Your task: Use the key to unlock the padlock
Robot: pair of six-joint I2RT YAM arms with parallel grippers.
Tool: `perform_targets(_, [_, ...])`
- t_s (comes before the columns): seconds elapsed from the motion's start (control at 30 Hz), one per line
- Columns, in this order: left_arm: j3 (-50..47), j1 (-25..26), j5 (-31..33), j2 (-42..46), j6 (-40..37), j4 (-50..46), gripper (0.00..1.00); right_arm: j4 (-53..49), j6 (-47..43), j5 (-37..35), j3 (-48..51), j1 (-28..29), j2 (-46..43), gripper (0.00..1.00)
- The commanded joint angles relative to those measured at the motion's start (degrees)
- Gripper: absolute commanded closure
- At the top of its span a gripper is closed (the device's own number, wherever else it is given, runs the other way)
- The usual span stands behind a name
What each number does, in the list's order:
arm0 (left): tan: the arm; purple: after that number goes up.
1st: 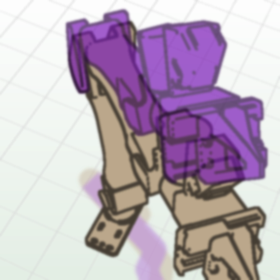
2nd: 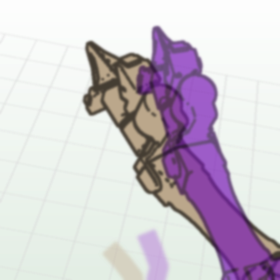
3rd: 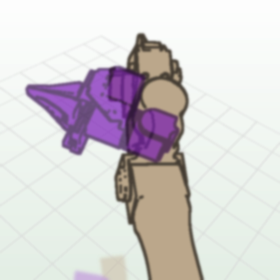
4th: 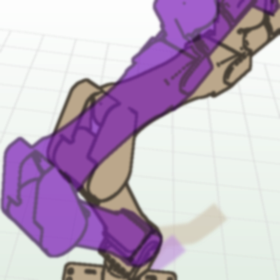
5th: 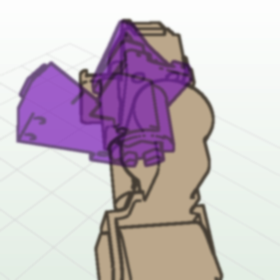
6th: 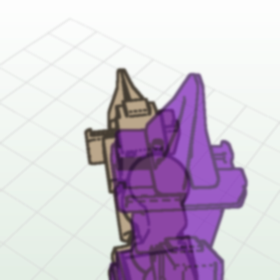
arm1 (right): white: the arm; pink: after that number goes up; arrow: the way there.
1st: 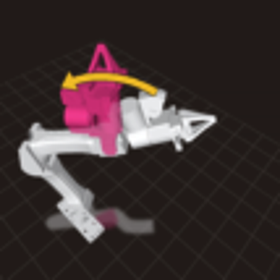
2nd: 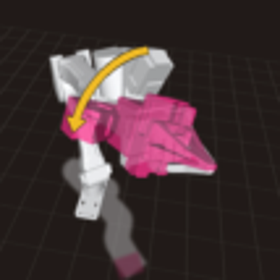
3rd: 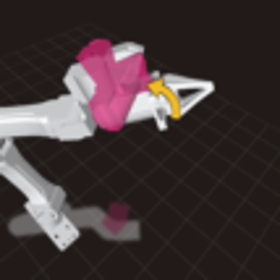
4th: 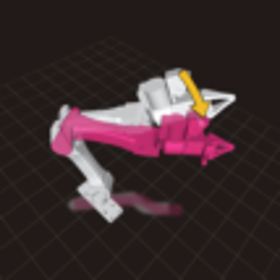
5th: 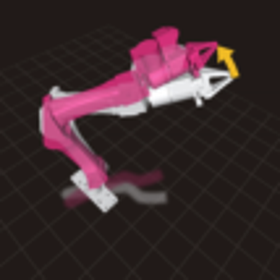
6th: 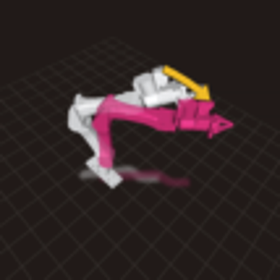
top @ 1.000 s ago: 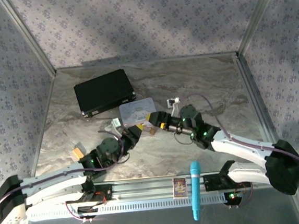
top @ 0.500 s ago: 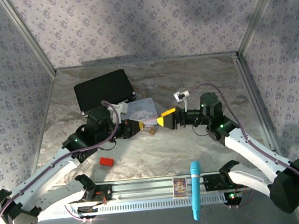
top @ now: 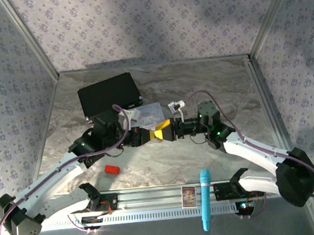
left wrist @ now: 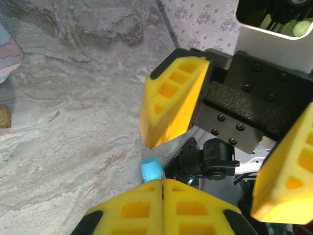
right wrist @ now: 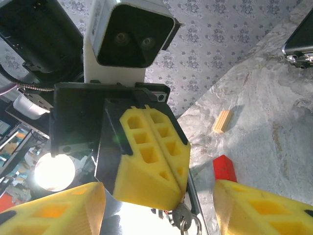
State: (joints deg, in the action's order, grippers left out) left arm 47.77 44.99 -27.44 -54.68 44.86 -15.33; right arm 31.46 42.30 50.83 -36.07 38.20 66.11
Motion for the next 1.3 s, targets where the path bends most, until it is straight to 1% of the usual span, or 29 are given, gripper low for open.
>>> perform_targets(0.0, [1.3, -0.5, -1.6, 0.2, 1.6, 4.4, 1.00, 7.3, 3.1, 0.6, 1.2, 0.7, 1.3, 0.44])
perform_targets(0.1, [0.9, -0.5, -1.7, 0.4, 1.7, 5.3, 1.00, 9.4, 4.6, 0.8, 2.3, 0.5, 1.5, 0.48])
perform_targets(0.37, [0.8, -0.4, -1.6, 0.6, 1.7, 5.5, 1.00, 13.6, 7.4, 1.8, 4.9, -0.2, 1.2, 0.63])
perform_targets(0.47, [0.8, -0.4, -1.6, 0.7, 1.6, 5.2, 1.00, 14.4, 8.2, 2.0, 5.4, -0.5, 1.2, 0.67])
perform_targets(0.57, [0.7, -0.4, -1.5, 0.7, 1.6, 5.3, 1.00, 15.3, 8.7, 2.2, 5.5, -0.6, 1.1, 0.74])
perform_targets(0.7, [0.6, -0.4, -1.7, 0.6, 2.0, 5.6, 1.00, 16.0, 8.9, 1.4, 5.8, -0.7, 1.0, 0.77])
perform_targets(0.77, [0.3, -0.4, -1.6, 0.7, 2.4, 5.8, 1.00, 16.2, 8.9, 1.8, 5.5, -0.6, 1.2, 0.82])
perform_targets(1.0, [-0.3, -0.4, -0.9, 1.4, 2.5, 6.2, 1.00, 16.2, 8.8, 2.0, 5.4, 0.0, 1.6, 0.87])
perform_targets(1.07, [-0.4, -0.5, -0.9, 1.2, 2.4, 6.2, 1.00, 16.3, 8.6, 2.0, 5.6, -0.1, 1.6, 1.00])
perform_targets(1.2, [-0.3, -0.5, 0.2, 1.1, 1.8, 5.1, 1.00, 16.0, 8.6, 1.5, 6.2, -0.3, 1.1, 1.00])
perform_targets(1.23, [-0.1, -0.4, 1.5, 1.0, 1.5, 3.9, 0.99, 15.4, 8.3, 1.1, 6.3, -0.6, 0.7, 1.00])
perform_targets(1.27, [0.3, -0.4, 3.6, 1.0, 1.1, 2.6, 0.82, 14.3, 7.8, 0.5, 6.6, -0.9, 0.4, 1.00])
